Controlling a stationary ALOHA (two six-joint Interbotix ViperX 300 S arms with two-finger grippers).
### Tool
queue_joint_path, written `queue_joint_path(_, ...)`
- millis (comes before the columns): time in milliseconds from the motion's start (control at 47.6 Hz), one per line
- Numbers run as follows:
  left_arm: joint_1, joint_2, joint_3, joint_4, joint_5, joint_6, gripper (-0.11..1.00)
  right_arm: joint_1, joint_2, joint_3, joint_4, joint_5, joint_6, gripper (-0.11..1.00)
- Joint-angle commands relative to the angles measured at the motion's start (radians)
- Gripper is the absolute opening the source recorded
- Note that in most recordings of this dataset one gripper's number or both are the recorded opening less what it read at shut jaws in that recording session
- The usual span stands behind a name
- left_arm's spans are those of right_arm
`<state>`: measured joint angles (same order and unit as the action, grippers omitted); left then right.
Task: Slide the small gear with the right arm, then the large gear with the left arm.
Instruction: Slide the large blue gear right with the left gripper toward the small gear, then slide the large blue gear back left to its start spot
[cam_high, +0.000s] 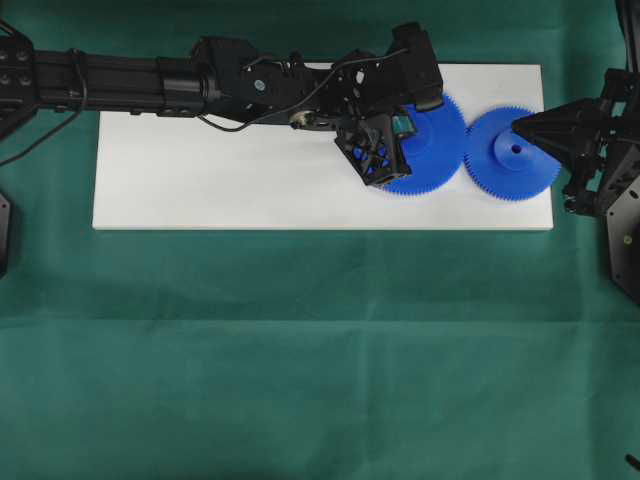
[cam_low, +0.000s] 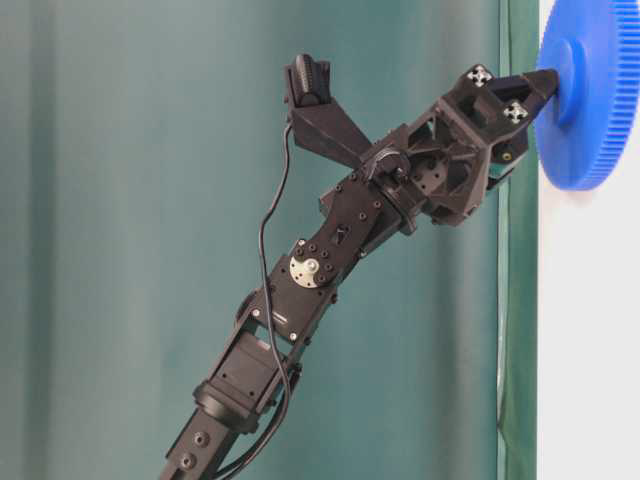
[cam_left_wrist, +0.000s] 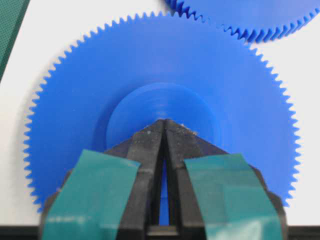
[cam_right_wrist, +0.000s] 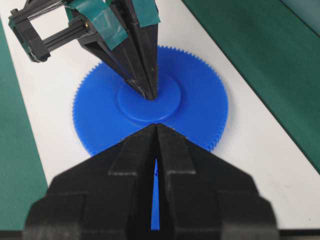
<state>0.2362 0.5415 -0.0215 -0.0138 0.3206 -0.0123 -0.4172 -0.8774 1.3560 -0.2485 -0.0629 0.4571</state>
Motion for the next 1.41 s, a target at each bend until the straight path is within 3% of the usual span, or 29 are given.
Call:
queue_joint_path(0, -0.014, -0.008, 0.000, 0.000, 0.017, 0.000, 0.00, 0.002, 0.002, -0.009, 0.000, -0.011, 0.003, 0.50)
queue_joint_path(189, -0.011, -0.028, 0.025, 0.000, 0.043, 0.002, 0.00, 0.002, 0.002, -0.009, 0.000, -0.011, 0.003, 0.50)
queue_joint_path(378, 0.006, -0.097, 0.129, 0.000, 0.048, 0.000, 0.00, 0.002, 0.000, -0.009, 0.000, -0.011, 0.005, 0.50)
queue_joint_path(693, 0.081, -0.304, 0.517, 0.000, 0.034, -0.008, 0.00, 0.003, -0.005, -0.008, -0.002, -0.006, 0.008, 0.50)
queue_joint_path(987, 0.173, -0.575, 0.893, -0.002, -0.080, -0.012, 0.00, 0.009, -0.012, -0.006, 0.000, -0.009, 0.008, 0.50)
queue_joint_path(1175, 0.193, -0.738, 1.039, -0.003, -0.132, -0.014, 0.00, 0.014, -0.015, -0.002, 0.000, -0.011, 0.009, 0.50)
queue_joint_path(1385, 0.195, -0.845, 1.120, -0.005, -0.132, -0.017, 0.00, 0.017, -0.017, -0.002, 0.000, -0.011, 0.011, 0.50)
